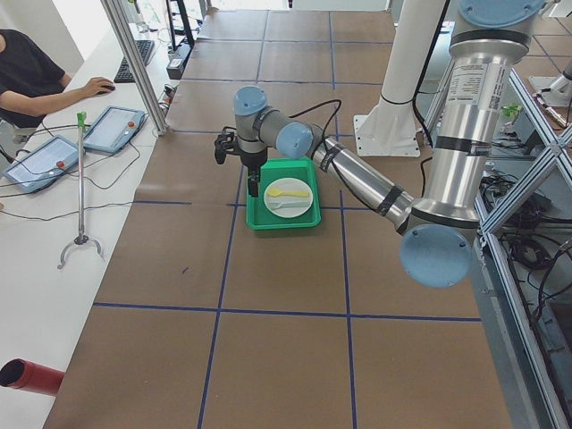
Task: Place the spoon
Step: 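Move the left gripper over the yellow spoon on the white plate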
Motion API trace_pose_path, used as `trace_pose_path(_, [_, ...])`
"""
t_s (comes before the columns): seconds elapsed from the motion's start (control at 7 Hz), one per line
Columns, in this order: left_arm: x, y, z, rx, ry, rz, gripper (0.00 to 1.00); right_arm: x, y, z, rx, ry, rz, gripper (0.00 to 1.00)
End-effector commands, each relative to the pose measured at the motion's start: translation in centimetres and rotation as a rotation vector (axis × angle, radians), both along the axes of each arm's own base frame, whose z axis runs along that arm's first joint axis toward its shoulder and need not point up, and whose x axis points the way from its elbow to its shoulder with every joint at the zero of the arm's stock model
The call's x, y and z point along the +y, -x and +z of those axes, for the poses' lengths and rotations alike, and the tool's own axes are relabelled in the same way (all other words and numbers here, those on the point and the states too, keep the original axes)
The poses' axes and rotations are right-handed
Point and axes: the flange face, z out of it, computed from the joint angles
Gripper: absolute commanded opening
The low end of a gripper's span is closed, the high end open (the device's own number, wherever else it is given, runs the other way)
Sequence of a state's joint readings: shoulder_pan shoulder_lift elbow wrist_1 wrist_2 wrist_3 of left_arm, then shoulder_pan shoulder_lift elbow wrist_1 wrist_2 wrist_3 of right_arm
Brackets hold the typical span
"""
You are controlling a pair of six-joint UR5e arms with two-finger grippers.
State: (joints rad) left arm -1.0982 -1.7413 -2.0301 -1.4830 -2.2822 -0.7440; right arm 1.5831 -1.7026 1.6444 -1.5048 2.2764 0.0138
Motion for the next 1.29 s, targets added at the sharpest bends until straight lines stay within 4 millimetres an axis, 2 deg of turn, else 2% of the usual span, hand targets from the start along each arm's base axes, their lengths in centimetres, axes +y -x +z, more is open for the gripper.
trace_pose_path(0.0, [2.0,-7.4,-3.5,0.017,0.063,0.002,1.00,0.0,0.0,0.0,0.000,-0.001,-0.001,1.00])
trace_pose_path(0.14, [2.3,-10.2,-2.7,0.012,0.049,-0.001,1.00,0.0,0.0,0.0,0.000,-0.001,0.000,1.00])
trace_pose_path(0.43, [1.8,-15.0,1.3,0.044,0.067,-0.018,1.00,0.0,0.0,0.0,0.000,0.000,0.000,1.00])
trace_pose_path(0.57, [2.8,-17.4,2.4,0.040,0.070,-0.008,1.00,0.0,0.0,0.0,0.000,0.000,0.000,1.00])
trace_pose_path(0.86, [4.1,-20.3,3.9,0.001,0.081,0.013,1.00,0.0,0.0,0.0,0.000,-0.001,0.000,1.00])
trace_pose_path(1.0, [4.2,-20.9,4.3,-0.005,0.086,0.023,1.00,0.0,0.0,0.0,0.000,-0.001,-0.001,1.00])
trace_pose_path(1.14, [4.3,-21.4,4.7,-0.006,0.086,0.029,0.96,0.0,0.0,0.0,0.000,-0.001,-0.001,1.00])
